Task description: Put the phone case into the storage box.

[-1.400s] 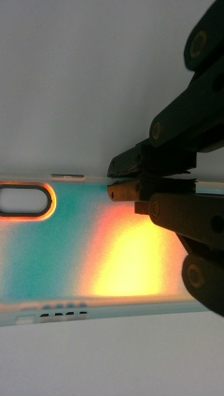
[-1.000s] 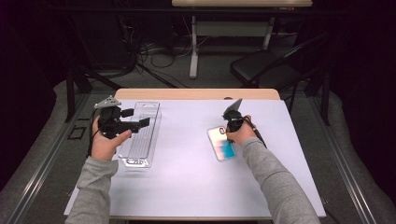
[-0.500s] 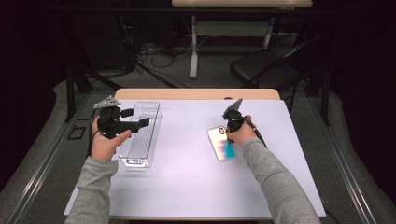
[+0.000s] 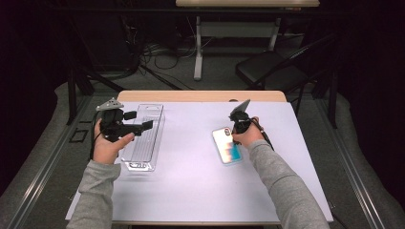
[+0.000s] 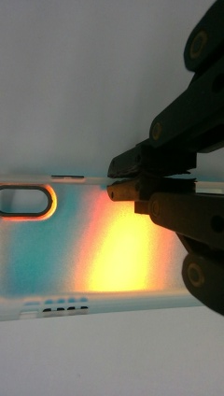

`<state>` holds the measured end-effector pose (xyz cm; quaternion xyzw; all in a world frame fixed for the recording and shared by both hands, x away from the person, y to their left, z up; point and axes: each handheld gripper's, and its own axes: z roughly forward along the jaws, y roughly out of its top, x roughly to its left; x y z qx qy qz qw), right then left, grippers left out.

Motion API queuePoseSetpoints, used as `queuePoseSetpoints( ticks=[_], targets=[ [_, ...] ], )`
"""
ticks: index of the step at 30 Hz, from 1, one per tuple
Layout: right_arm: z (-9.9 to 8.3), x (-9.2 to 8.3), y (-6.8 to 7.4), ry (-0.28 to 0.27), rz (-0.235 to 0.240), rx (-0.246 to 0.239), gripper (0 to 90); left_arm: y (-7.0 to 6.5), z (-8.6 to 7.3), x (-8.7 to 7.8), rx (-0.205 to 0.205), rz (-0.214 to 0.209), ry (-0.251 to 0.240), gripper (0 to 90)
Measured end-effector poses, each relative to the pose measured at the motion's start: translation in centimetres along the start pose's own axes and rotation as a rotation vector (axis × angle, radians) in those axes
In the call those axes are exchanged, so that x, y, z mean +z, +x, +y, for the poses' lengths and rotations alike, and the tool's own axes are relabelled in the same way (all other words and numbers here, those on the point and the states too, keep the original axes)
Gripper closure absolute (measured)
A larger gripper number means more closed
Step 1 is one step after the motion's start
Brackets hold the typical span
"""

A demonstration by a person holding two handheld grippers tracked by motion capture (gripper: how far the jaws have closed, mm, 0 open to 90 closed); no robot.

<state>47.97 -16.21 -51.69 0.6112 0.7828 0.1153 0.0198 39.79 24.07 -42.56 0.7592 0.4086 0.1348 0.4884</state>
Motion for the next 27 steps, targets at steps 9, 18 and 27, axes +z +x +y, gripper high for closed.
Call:
queuePoseSetpoints(
  ticks=[9,18,27],
  targets=[
    [-0.1,-0.7,0.2,-0.055,0.033,0.006,87.4,-0.1,0.0,0.1,0.001,-0.003,0.003,13.6],
    [-0.4,-1.9,0.8,-0.115,0.045,-0.012,87.4,-0.2,0.0,0.1,0.003,-0.002,0.0,13.6],
    [-0.6,-3.2,1.5,-0.141,0.055,-0.028,87.4,-0.4,0.0,0.1,0.009,-0.005,0.005,13.6]
  ],
)
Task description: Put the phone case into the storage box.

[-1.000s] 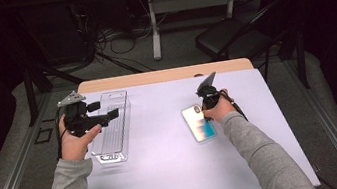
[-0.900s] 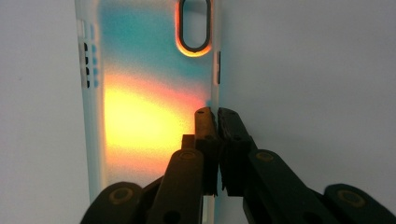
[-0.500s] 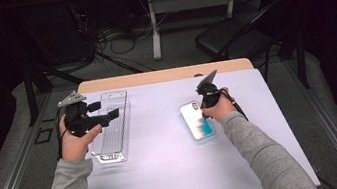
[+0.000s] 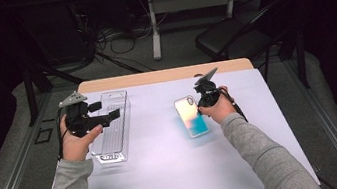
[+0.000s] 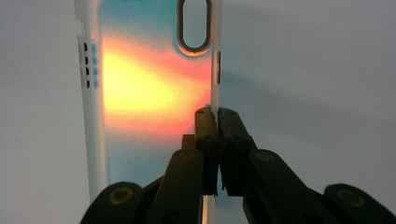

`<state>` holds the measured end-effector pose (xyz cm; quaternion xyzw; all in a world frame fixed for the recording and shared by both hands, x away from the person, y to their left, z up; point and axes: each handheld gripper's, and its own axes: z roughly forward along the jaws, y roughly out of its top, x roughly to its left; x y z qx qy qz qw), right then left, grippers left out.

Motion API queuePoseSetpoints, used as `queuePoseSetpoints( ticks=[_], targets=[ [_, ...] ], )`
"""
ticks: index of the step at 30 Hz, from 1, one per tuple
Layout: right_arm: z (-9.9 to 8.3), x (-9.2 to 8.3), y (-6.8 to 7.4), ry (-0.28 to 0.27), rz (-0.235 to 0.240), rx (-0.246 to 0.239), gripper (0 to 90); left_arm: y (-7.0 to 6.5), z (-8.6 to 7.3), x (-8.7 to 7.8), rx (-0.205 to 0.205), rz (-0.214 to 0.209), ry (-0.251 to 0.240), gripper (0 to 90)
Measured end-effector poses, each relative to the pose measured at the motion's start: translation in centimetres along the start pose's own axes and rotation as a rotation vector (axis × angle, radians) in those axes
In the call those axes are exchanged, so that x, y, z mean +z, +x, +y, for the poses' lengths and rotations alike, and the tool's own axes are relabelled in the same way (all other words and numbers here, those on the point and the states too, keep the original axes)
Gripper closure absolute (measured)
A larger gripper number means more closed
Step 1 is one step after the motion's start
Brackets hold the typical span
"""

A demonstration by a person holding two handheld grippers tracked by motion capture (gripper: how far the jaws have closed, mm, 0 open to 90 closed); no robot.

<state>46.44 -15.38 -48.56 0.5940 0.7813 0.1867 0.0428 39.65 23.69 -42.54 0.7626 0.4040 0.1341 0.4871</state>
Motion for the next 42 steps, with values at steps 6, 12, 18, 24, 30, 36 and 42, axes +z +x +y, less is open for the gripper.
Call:
queuePoseSetpoints(
  ticks=[6,12,18,24,30,36,42],
  targets=[
    [-0.3,-0.5,0.6,-0.078,0.031,-0.019,87.4,-0.1,0.0,0.1,0.002,-0.001,0.001,13.6],
    [-0.6,-0.9,1.2,-0.109,0.04,-0.038,87.4,-0.2,0.0,0.3,0.007,-0.002,0.009,13.6],
    [-0.9,-1.6,1.7,-0.147,0.053,-0.052,87.5,-0.3,0.0,0.3,0.007,-0.003,0.009,13.6],
    [-1.2,-2.3,2.2,-0.192,0.058,-0.066,87.6,-0.5,0.0,0.5,0.011,-0.005,0.011,13.6],
    [-1.5,-2.7,2.5,-0.234,0.072,-0.073,87.6,-0.7,-0.1,0.7,0.014,-0.011,0.019,14.3],
    [-1.9,-2.7,2.5,-0.258,0.082,-0.081,87.6,-1.1,-0.1,1.0,0.022,-0.017,0.023,14.5],
    [-2.4,-2.9,2.6,-0.296,0.086,-0.089,87.7,-1.4,0.0,1.1,0.026,-0.03,0.02,15.0]
  ],
)
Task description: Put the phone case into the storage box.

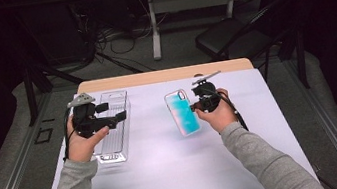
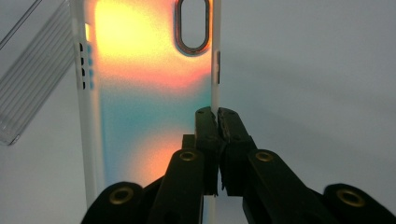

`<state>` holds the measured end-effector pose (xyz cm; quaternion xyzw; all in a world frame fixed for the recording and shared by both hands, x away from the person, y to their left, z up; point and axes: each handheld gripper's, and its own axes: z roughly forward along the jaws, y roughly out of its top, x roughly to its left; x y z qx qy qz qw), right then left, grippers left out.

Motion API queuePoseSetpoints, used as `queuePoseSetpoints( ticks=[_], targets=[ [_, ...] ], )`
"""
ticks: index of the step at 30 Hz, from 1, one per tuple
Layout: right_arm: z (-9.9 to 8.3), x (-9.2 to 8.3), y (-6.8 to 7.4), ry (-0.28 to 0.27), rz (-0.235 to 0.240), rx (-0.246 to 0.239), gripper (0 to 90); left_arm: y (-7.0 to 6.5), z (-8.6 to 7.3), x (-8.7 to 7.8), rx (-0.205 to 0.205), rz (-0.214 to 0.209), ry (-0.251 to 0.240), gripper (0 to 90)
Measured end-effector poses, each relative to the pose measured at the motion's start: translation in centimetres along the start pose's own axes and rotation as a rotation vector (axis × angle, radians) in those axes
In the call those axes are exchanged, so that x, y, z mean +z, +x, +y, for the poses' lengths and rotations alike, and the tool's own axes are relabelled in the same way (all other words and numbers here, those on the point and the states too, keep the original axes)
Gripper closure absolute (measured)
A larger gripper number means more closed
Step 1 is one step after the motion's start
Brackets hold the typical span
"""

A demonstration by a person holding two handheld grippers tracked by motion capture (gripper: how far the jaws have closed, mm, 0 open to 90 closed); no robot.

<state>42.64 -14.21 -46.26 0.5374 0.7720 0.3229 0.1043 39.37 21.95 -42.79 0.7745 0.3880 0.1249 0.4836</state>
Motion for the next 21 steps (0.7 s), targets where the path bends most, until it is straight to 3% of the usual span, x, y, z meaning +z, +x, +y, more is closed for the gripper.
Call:
queuePoseSetpoints(
  ticks=[21],
  targets=[
    [-2.2,-0.9,0.7,-0.106,0.017,-0.024,87.7,-3.4,0.0,2.4,0.059,-0.063,0.031,15.5]
  ],
)
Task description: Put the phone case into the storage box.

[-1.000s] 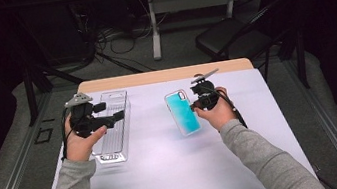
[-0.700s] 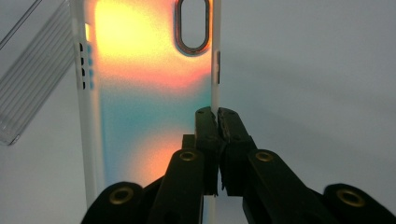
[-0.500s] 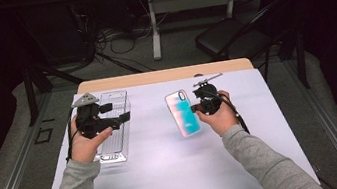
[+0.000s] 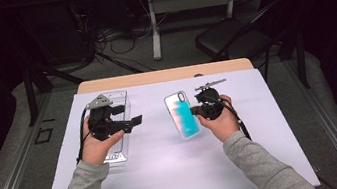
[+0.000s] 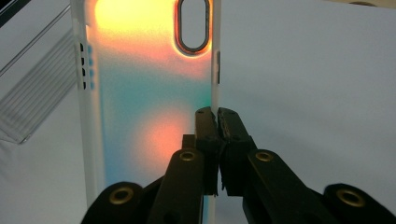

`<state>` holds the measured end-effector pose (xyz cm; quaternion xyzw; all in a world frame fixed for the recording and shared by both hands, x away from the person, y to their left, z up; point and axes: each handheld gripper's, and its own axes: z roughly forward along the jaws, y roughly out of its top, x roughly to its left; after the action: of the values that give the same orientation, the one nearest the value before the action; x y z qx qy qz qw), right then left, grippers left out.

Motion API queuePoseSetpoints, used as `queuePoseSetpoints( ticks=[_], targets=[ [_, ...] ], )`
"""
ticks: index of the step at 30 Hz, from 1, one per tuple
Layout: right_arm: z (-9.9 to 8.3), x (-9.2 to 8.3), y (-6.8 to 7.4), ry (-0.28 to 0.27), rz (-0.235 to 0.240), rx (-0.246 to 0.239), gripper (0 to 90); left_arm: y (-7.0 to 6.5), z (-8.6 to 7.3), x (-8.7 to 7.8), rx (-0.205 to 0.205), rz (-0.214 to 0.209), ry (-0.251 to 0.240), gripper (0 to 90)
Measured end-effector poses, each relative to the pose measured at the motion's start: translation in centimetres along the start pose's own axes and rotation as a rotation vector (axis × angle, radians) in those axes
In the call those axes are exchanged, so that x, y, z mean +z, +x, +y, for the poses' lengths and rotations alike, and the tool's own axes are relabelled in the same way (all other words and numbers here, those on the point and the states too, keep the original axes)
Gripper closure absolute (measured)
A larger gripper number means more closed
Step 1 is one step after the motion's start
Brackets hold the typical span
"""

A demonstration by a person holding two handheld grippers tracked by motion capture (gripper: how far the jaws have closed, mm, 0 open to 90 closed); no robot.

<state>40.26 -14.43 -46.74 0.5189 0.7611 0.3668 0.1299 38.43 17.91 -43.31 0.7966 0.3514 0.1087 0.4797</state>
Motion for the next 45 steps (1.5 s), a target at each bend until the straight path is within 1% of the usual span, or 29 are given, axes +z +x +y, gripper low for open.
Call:
queuePoseSetpoints(
  ticks=[2,3,4,7,8,12,14,16,17,19,20,24,26,28,33,34,36,38,39,42,45],
  targets=[
    [-0.2,0.0,0.2,-0.014,0.009,-0.006,87.7,-0.4,0.0,0.3,0.001,-0.015,0.001,15.7],
    [-0.3,0.1,0.3,-0.017,0.011,-0.001,87.7,-0.5,0.0,0.4,0.002,-0.018,0.0,15.7],
    [-0.4,0.1,0.3,-0.02,0.012,-0.007,87.6,-0.5,0.0,0.4,0.002,-0.018,0.0,15.7],
    [-0.5,0.1,0.6,-0.028,0.011,-0.006,87.6,-0.8,-0.1,0.8,-0.002,-0.025,0.0,15.7],
    [-0.5,0.1,0.7,-0.04,0.012,-0.016,87.6,-0.9,-0.2,1.0,0.005,-0.025,0.007,15.8],
    [-0.6,0.0,1.1,-0.056,0.015,-0.023,87.7,-1.2,-0.3,1.4,-0.001,-0.03,0.008,16.0],
    [-0.6,0.0,1.5,-0.069,0.01,-0.036,87.7,-1.3,-0.4,1.6,-0.004,-0.029,0.013,16.0],
    [-0.7,0.0,1.6,-0.073,0.011,-0.036,87.6,-1.4,-0.4,1.8,0.0,-0.029,0.012,16.1],
    [-0.7,0.0,1.7,-0.083,0.021,-0.033,87.7,-1.5,-0.4,1.8,-0.001,-0.027,0.01,16.1],
    [-0.8,0.0,1.7,-0.084,0.025,-0.033,87.7,-1.6,-0.5,1.9,0.0,-0.026,0.014,16.1],
    [-0.8,0.1,1.8,-0.085,0.028,-0.032,87.7,-1.6,-0.5,2.0,0.007,-0.027,0.016,16.1],
    [-1.2,0.1,2.0,-0.102,0.045,-0.024,87.6,-1.8,-0.7,2.3,-0.008,-0.036,0.011,20.1],
    [-1.3,0.0,2.2,-0.108,0.051,-0.017,87.6,-1.9,-0.7,2.4,-0.009,-0.037,0.011,22.0],
    [-1.3,-0.1,2.2,-0.12,0.054,-0.019,87.6,-2.0,-0.7,2.5,-0.015,-0.049,0.012,23.4],
    [-1.3,-0.4,2.5,-0.141,0.065,-0.019,87.6,-2.2,-0.8,2.6,-0.02,-0.063,0.017,25.7],
    [-1.4,-0.5,2.6,-0.147,0.066,-0.017,87.6,-2.2,-0.8,2.7,-0.03,-0.067,0.022,27.0],
    [-1.4,-0.6,2.7,-0.15,0.067,-0.02,87.7,-2.2,-0.9,2.8,-0.032,-0.066,0.023,28.7],
    [-1.6,-0.6,2.7,-0.16,0.076,-0.012,87.6,-2.2,-0.9,2.8,-0.035,-0.068,0.027,30.2],
    [-1.6,-0.6,2.7,-0.164,0.078,-0.012,87.6,-2.2,-1.0,2.9,-0.047,-0.071,0.024,30.7],
    [-1.9,-0.6,2.7,-0.171,0.081,-0.002,87.6,-2.2,-1.0,2.9,-0.055,-0.073,0.02,31.7],
    [-2.1,-0.6,2.7,-0.181,0.081,-0.005,87.6,-2.2,-1.1,3.0,-0.06,-0.074,0.02,32.0]
  ],
)
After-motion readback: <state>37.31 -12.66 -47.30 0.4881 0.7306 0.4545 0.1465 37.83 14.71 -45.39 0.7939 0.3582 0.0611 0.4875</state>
